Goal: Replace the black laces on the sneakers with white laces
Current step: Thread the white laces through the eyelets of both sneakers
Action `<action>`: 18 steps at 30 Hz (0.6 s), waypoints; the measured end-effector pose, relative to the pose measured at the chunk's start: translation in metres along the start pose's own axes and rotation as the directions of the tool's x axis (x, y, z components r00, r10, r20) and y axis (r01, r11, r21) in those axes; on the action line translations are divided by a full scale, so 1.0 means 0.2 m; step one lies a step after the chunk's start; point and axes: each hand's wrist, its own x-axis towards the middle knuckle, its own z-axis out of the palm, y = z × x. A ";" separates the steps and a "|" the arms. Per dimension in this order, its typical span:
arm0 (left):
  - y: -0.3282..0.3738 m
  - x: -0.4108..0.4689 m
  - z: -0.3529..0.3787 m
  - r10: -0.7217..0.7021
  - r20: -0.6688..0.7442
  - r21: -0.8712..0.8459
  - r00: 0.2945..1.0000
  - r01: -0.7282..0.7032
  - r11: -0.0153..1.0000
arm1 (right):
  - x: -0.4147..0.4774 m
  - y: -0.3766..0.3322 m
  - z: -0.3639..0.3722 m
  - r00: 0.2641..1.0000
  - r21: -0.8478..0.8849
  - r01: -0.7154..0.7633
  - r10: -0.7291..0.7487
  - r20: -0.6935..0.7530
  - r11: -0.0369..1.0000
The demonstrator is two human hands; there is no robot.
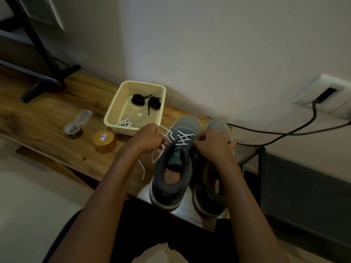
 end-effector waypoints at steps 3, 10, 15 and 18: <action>0.00 0.00 -0.01 -0.022 -0.009 -0.033 1.000 0.021 0.999 | 0.01 0.01 0.01 1.000 0.003 0.005 -0.005 0.009 1.000; 0.02 0.01 0.01 -0.094 -0.032 -0.213 0.995 0.085 0.973 | 0.01 0.01 0.02 1.000 0.030 0.015 -0.014 -0.007 0.999; -0.01 0.04 0.09 -0.088 -0.063 -0.132 0.994 0.079 0.988 | 0.02 -0.02 0.01 0.988 0.180 0.015 0.013 -0.155 0.984; 0.03 0.04 0.13 -0.124 -0.081 -0.300 0.989 0.094 0.949 | 0.03 -0.02 0.02 0.983 0.251 0.018 0.029 -0.182 0.968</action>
